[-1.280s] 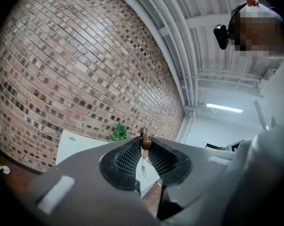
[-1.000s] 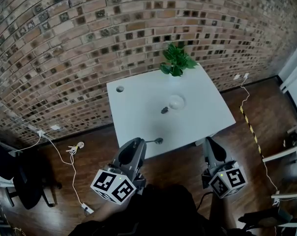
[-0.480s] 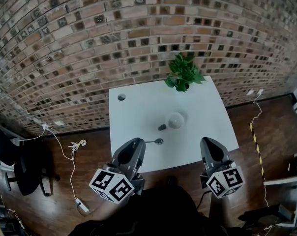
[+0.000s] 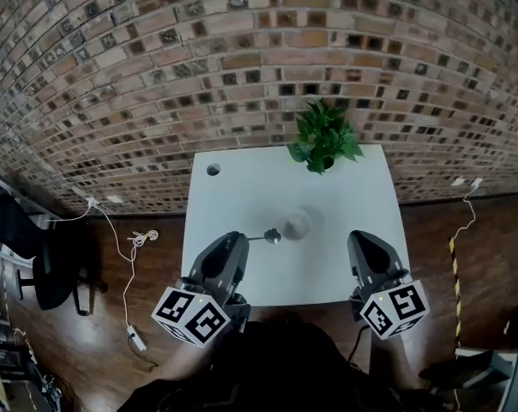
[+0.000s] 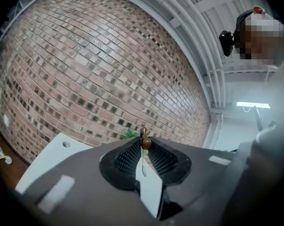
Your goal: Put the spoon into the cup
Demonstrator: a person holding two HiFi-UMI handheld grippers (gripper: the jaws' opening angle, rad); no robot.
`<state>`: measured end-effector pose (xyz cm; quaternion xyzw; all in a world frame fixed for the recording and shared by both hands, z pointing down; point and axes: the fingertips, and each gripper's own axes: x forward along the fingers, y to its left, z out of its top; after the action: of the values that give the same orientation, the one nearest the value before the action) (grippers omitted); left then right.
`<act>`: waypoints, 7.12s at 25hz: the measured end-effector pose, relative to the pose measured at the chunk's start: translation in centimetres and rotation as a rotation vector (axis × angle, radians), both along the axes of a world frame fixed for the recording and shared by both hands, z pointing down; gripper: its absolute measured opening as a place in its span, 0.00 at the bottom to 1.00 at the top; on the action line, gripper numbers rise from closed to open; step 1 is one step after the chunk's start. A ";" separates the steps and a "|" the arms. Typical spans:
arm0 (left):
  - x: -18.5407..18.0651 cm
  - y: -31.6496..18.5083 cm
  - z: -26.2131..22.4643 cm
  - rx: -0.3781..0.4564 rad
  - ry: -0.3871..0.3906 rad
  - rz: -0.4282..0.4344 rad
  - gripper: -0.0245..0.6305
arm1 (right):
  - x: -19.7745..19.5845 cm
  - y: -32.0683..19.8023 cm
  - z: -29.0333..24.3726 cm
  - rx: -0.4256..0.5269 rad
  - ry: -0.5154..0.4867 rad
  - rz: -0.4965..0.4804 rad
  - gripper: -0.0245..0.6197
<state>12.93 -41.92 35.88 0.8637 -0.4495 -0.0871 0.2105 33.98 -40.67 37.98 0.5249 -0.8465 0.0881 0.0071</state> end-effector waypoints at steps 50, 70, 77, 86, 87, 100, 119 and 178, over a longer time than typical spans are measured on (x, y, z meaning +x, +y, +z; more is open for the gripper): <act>4.0 -10.6 18.9 -0.295 -0.035 -0.085 0.10 | -1.9 -12.0 16.0 -0.272 0.059 -0.099 0.05; 5.6 -11.9 25.1 -0.378 -0.141 -0.100 0.10 | -1.8 -12.0 22.8 -0.420 0.131 -0.065 0.05; 5.7 -12.2 26.1 -0.386 -0.169 -0.103 0.10 | -1.8 -12.1 24.2 -0.461 0.117 -0.045 0.05; 6.0 -11.8 27.2 -0.398 -0.174 -0.108 0.10 | -1.3 -11.9 25.9 -0.488 0.134 -0.015 0.05; 6.0 -11.9 27.3 -0.397 -0.178 -0.109 0.10 | -1.3 -11.9 26.0 -0.489 0.134 -0.014 0.05; 6.2 -11.9 27.9 -0.398 -0.198 -0.092 0.11 | -1.3 -11.5 26.0 -0.489 0.120 -0.010 0.05; 3.4 -10.2 21.3 -0.242 -0.188 -0.166 0.39 | -0.1 -12.1 19.3 -0.344 0.025 -0.033 0.05; -0.5 23.1 3.7 0.095 -0.190 -0.181 0.05 | -0.5 18.7 2.0 -0.057 -0.014 -0.182 0.05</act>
<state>12.45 -18.81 39.53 0.8331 -0.5388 -0.0445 0.1170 33.52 -21.95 40.01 0.4446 -0.8880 0.1145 0.0242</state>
